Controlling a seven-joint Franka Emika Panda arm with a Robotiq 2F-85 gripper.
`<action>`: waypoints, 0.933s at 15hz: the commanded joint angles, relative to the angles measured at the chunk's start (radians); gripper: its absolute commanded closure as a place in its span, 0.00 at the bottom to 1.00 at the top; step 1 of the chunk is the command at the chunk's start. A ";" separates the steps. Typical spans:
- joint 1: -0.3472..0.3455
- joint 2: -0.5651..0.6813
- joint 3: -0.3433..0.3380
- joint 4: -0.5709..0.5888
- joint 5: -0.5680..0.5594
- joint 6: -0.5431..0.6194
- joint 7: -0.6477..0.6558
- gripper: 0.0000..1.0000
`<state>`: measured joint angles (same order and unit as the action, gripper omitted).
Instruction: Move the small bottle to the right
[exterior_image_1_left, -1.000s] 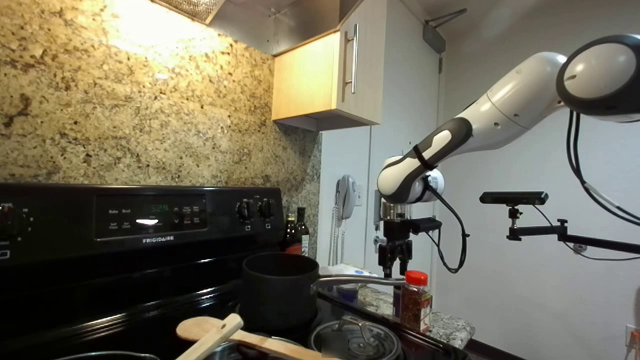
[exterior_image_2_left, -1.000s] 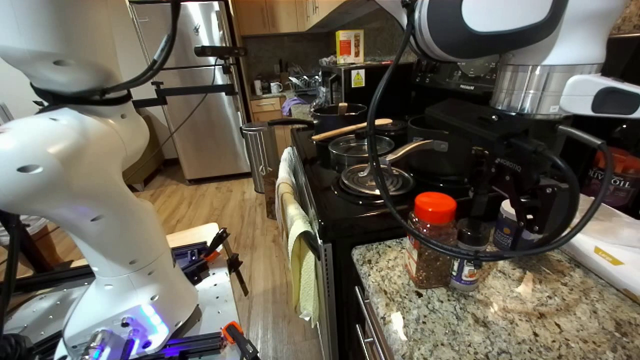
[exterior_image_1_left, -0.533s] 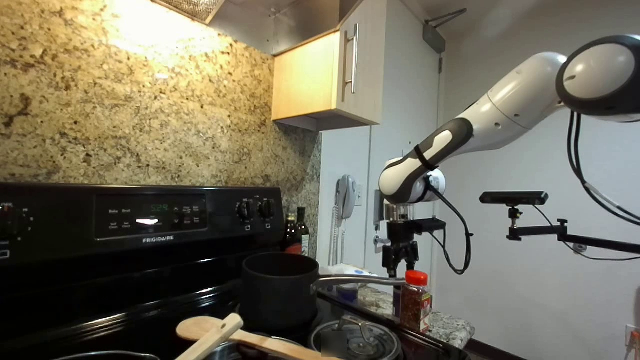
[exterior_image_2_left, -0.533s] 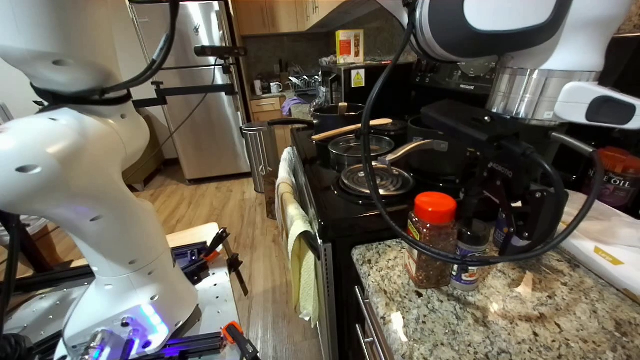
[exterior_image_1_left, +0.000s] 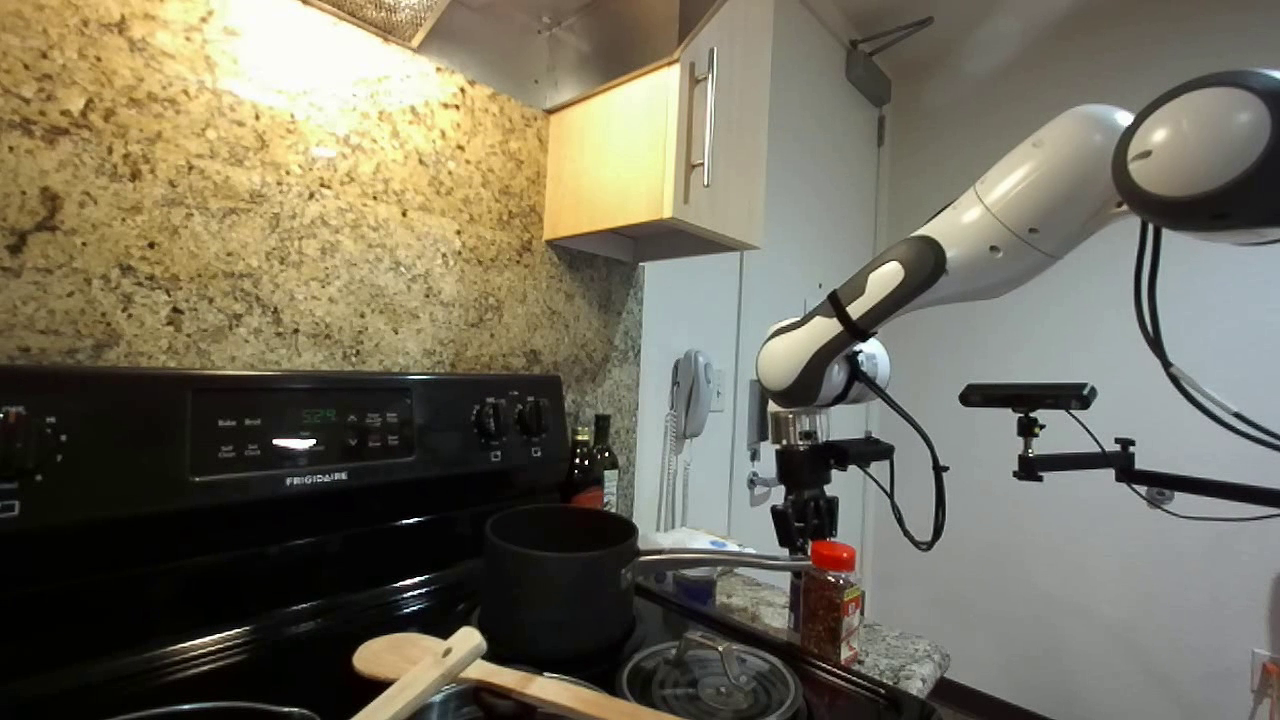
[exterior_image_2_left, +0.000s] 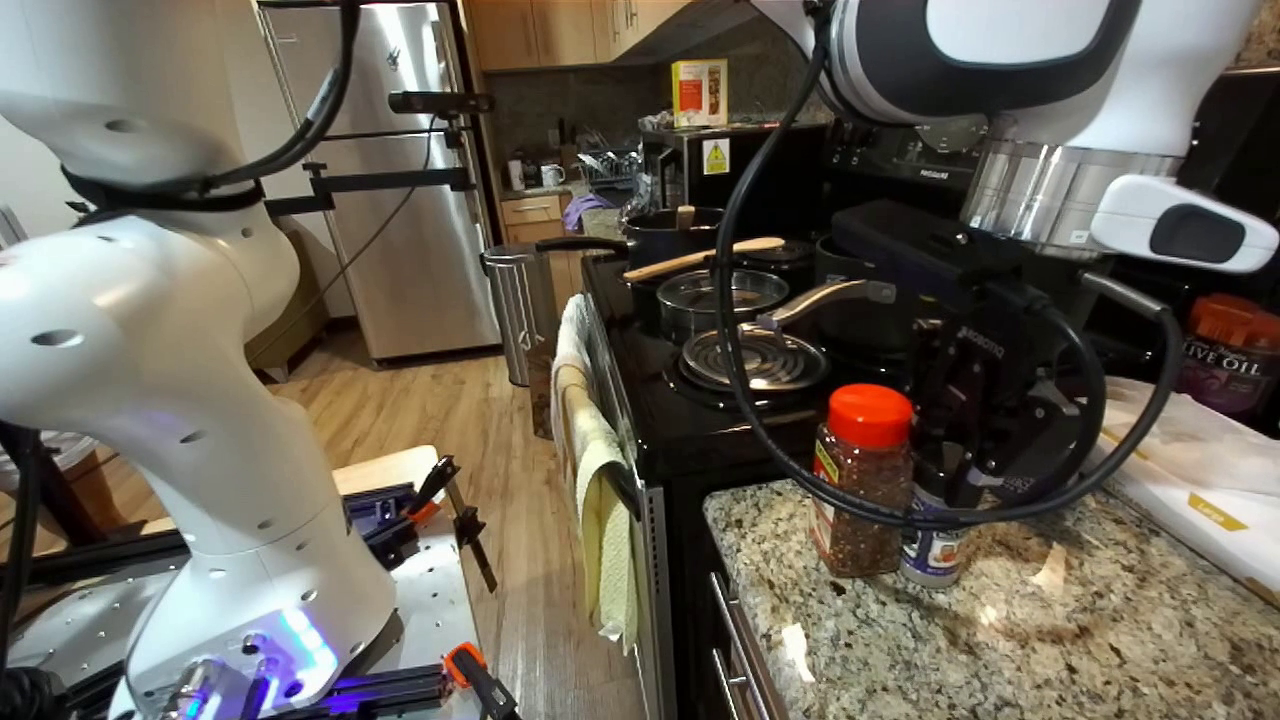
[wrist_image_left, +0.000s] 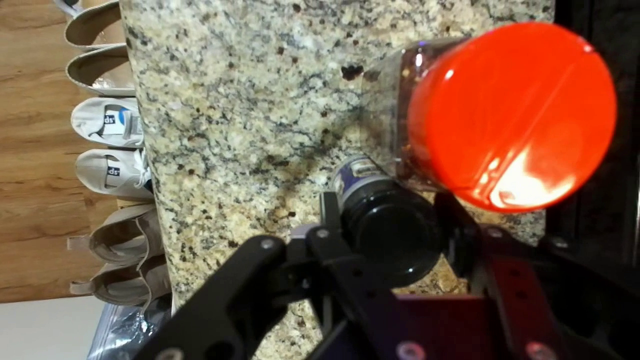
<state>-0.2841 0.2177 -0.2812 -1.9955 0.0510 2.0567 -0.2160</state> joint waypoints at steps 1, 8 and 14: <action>-0.007 0.001 0.012 0.015 -0.020 -0.037 0.021 0.76; -0.007 -0.056 0.005 0.005 -0.034 -0.041 0.023 0.76; -0.007 -0.131 -0.009 -0.004 -0.079 -0.043 0.033 0.76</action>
<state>-0.2844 0.1309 -0.2894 -1.9928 0.0090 2.0461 -0.2119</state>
